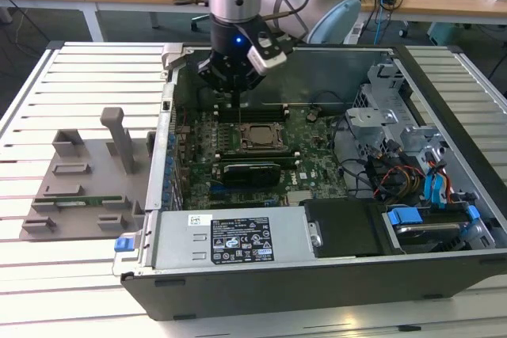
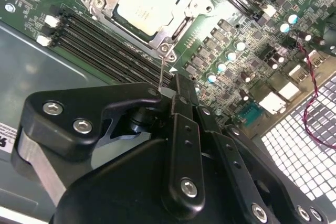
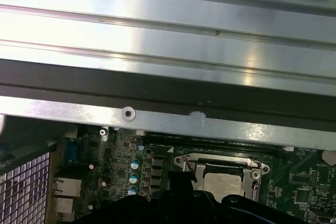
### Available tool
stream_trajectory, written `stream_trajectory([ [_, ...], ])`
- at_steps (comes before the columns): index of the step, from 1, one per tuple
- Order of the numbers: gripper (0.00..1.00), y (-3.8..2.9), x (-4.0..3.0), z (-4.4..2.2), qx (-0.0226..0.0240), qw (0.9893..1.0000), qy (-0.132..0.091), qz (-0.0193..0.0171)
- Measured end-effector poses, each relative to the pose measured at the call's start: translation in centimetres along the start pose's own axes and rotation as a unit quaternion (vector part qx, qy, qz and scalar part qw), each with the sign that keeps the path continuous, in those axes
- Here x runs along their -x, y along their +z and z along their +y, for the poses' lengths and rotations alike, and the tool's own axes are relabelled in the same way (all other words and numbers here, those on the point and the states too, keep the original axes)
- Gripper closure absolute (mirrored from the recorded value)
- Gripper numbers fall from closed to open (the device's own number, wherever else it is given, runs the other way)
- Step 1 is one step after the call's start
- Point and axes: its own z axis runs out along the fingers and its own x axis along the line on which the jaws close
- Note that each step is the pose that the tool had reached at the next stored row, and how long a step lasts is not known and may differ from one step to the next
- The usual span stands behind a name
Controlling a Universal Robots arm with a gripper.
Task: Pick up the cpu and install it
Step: 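Install the first cpu locking lever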
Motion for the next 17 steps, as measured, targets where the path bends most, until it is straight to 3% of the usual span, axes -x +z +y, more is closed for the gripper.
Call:
stream_trajectory([
  [7,0.89,0.24,0.38,-0.03,0.0,1.0,0.0,0.0],
  [13,0.89,0.85,0.44,-0.03,0.0001,1.0,0.0,0.0],
  [15,0.89,0.94,0.05,0.01,0.0067,1.0,0.0,-0.0008],
  [17,0.89,0.96,-0.33,0.06,0.01,0.9999,0.0,-0.0012],
])
